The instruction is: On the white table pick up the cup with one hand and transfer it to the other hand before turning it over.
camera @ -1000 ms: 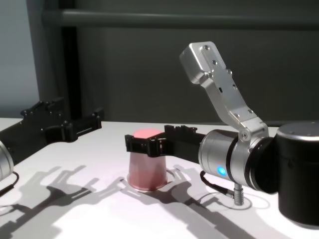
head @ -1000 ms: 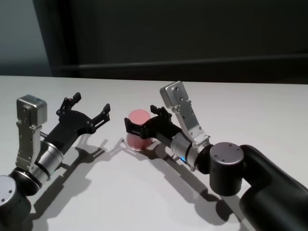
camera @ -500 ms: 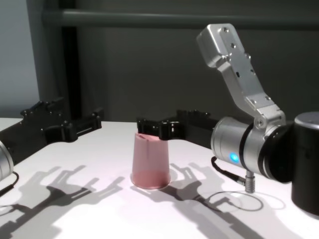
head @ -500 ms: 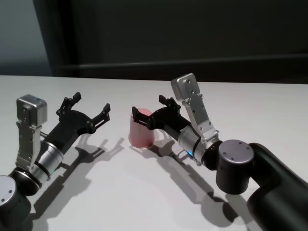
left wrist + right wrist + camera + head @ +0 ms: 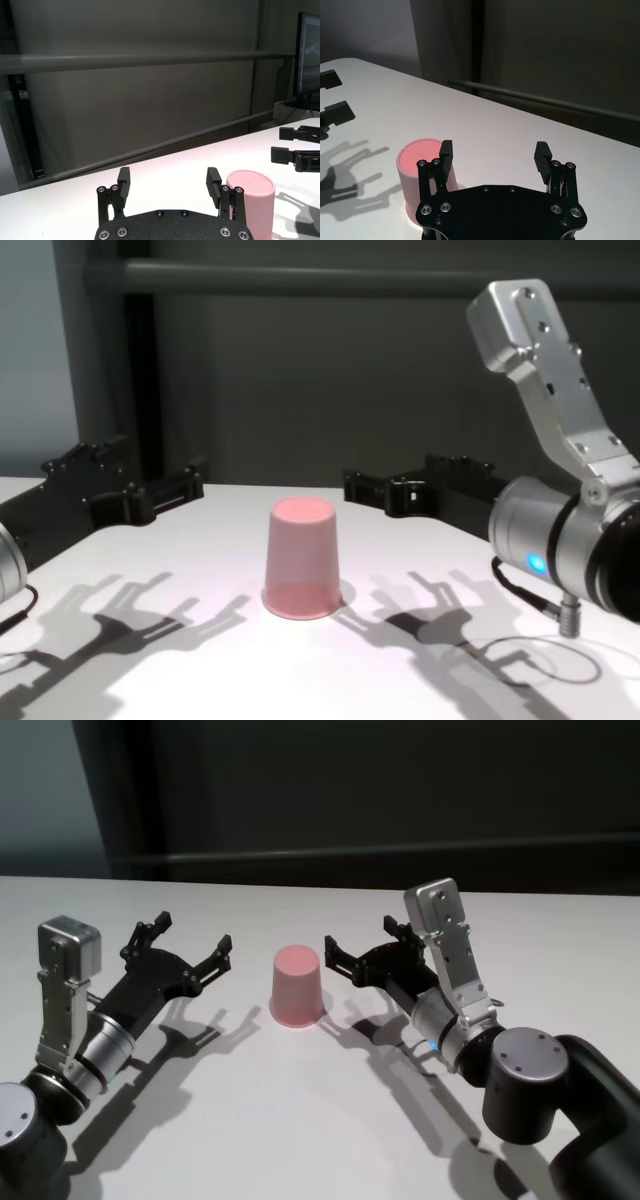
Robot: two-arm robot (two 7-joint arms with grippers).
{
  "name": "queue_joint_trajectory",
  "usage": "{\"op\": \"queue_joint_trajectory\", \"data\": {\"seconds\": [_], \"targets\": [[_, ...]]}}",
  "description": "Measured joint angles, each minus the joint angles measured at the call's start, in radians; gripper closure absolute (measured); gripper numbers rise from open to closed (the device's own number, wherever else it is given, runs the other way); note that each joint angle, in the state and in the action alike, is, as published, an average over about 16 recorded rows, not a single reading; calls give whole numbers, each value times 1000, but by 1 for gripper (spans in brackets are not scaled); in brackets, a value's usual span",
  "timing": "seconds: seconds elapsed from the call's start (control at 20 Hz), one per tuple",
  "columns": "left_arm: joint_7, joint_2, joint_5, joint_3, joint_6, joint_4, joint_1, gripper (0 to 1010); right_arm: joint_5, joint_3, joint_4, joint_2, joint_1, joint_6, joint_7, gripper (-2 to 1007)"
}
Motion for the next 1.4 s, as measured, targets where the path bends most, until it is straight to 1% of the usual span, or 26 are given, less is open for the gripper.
{"op": "queue_joint_trajectory", "data": {"seconds": [0.25, 0.6, 1.0, 1.2, 1.4], "targets": [[0, 0, 0, 0, 0, 0, 0, 9, -24, 32, -46, 15, -49, -1, -45, 5], [0, 0, 0, 0, 0, 0, 0, 9, -55, 72, -101, 31, -115, -20, -89, 5], [0, 0, 0, 0, 0, 0, 0, 9, -82, 112, -155, 43, -180, -48, -120, 5], [0, 0, 0, 0, 0, 0, 0, 9, -94, 129, -173, 44, -203, -57, -130, 5], [0, 0, 0, 0, 0, 0, 0, 9, -105, 144, -185, 40, -220, -63, -137, 5]]}}
